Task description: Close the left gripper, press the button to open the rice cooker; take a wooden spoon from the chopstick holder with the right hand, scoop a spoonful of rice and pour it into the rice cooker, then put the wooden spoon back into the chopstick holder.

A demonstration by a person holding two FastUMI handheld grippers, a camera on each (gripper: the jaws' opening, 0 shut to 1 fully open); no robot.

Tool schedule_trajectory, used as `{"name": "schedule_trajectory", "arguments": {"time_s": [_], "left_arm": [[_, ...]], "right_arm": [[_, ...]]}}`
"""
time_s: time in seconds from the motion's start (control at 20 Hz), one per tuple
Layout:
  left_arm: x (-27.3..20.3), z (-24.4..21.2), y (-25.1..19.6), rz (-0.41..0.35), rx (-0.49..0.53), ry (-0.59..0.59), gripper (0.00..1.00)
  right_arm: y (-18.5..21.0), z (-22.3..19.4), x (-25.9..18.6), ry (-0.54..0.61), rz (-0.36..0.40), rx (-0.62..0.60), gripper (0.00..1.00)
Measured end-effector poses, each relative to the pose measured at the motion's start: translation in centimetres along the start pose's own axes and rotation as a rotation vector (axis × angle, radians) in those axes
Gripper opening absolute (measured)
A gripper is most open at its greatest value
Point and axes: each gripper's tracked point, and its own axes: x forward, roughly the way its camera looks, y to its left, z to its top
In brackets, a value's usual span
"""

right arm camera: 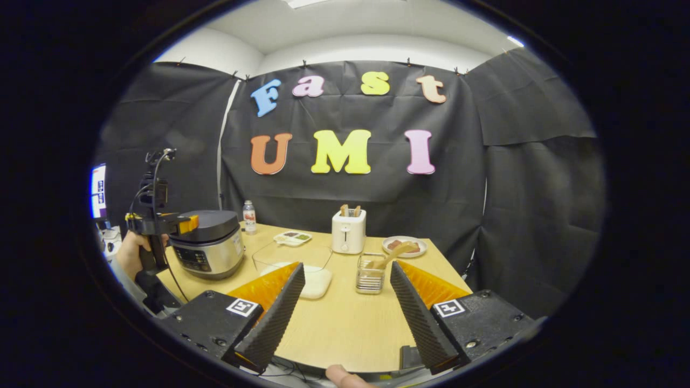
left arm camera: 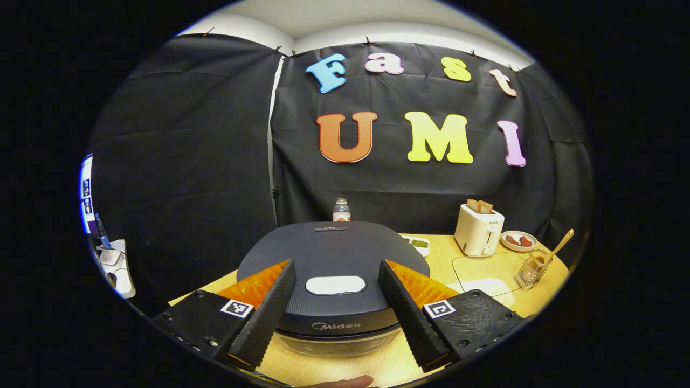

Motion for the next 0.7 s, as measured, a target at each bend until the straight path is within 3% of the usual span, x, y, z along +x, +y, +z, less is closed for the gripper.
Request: {"name": "schedule_trajectory", "arguments": {"time_s": [0.4, 0.7], "left_arm": [[0.1, -0.7, -0.1, 0.011, -0.002, -0.032, 0.99], [-0.2, 0.2, -0.5, 0.016, 0.000, 0.010, 0.98]], "right_arm": [[-0.1, 0.4, -0.6, -0.012, -0.012, -0.009, 1.00], [-1.0, 1.9, -1.0, -0.036, -0.036, -0.003, 1.00]]}}
